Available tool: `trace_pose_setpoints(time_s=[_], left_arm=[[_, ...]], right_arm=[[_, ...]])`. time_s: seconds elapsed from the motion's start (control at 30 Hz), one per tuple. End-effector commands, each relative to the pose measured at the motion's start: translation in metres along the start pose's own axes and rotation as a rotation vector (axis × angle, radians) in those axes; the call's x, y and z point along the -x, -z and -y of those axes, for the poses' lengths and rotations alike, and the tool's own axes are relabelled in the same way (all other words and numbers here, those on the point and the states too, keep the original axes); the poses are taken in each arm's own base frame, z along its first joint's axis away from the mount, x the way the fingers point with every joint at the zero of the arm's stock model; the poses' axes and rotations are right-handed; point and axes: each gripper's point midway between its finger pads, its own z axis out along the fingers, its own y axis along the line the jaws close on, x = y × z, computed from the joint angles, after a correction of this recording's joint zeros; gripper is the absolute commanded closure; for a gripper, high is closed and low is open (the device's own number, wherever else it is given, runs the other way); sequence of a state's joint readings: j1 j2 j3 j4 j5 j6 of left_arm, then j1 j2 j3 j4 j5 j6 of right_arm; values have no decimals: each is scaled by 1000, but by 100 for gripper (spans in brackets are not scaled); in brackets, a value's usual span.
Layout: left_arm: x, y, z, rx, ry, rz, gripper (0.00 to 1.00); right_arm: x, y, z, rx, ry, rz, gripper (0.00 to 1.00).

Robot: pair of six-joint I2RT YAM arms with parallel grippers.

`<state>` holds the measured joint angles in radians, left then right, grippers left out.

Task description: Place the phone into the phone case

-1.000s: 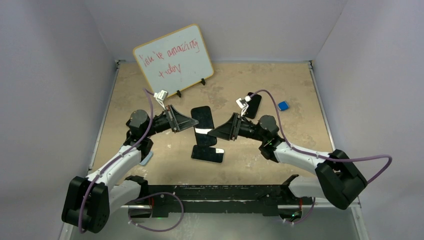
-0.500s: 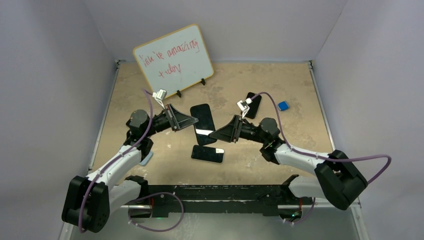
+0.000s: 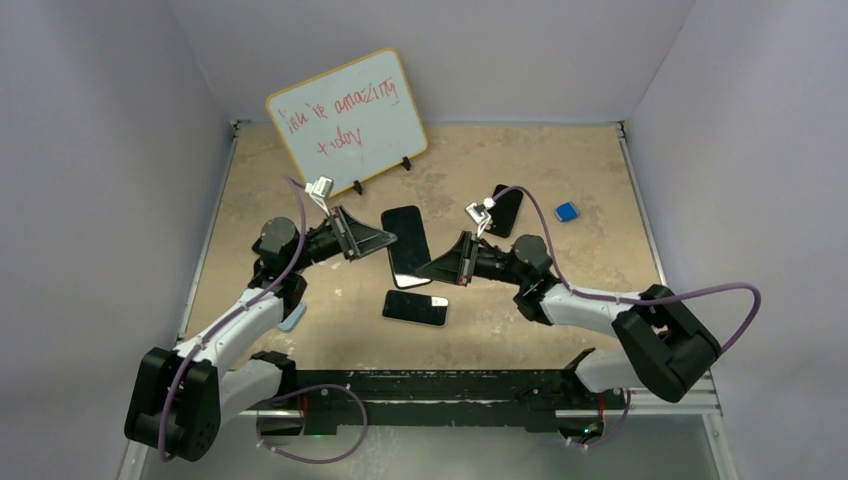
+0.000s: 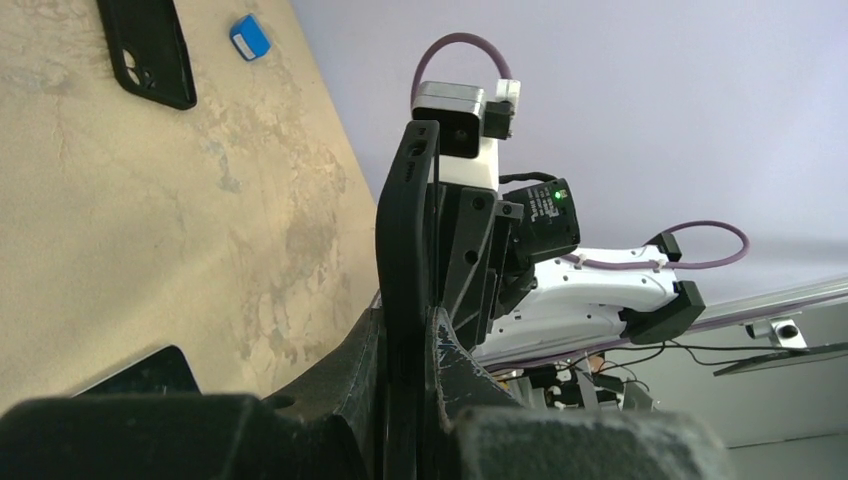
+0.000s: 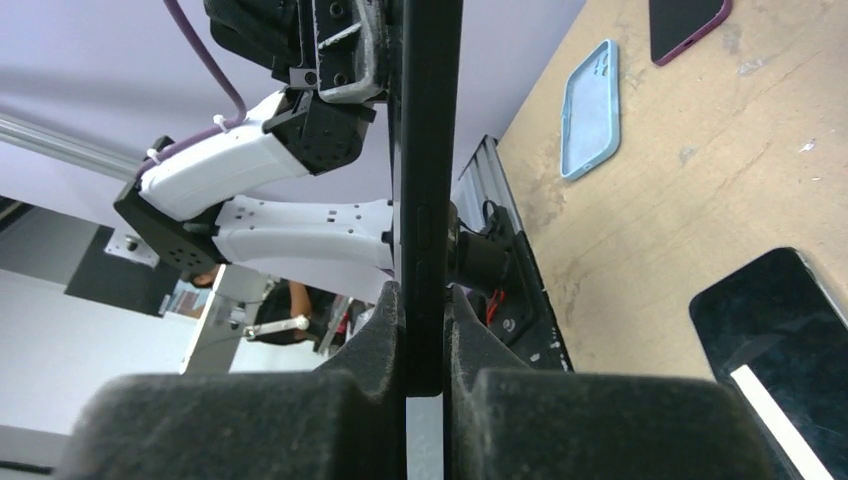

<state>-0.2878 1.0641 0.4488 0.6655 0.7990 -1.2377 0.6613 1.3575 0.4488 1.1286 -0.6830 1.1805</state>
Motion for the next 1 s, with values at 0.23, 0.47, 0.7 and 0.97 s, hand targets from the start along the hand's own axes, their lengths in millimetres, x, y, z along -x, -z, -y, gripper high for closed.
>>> trace_pose_setpoints(time_s=[0.23,0.47,0.7,0.97], left_arm=[[21,-1,3,106,-247,11,75],[22,15,-6,288,-327,-43,14],[27,44,-15,479,-504,-101,12],[17,59,-33,528,-607,-140,13]], right_arm=[[12,4,-22,19,106,54,100],[37,6,-5,-147,116,145,100],[69,-5,50,-342,124,152,100],[104,-22,140,-453,42,142,100]])
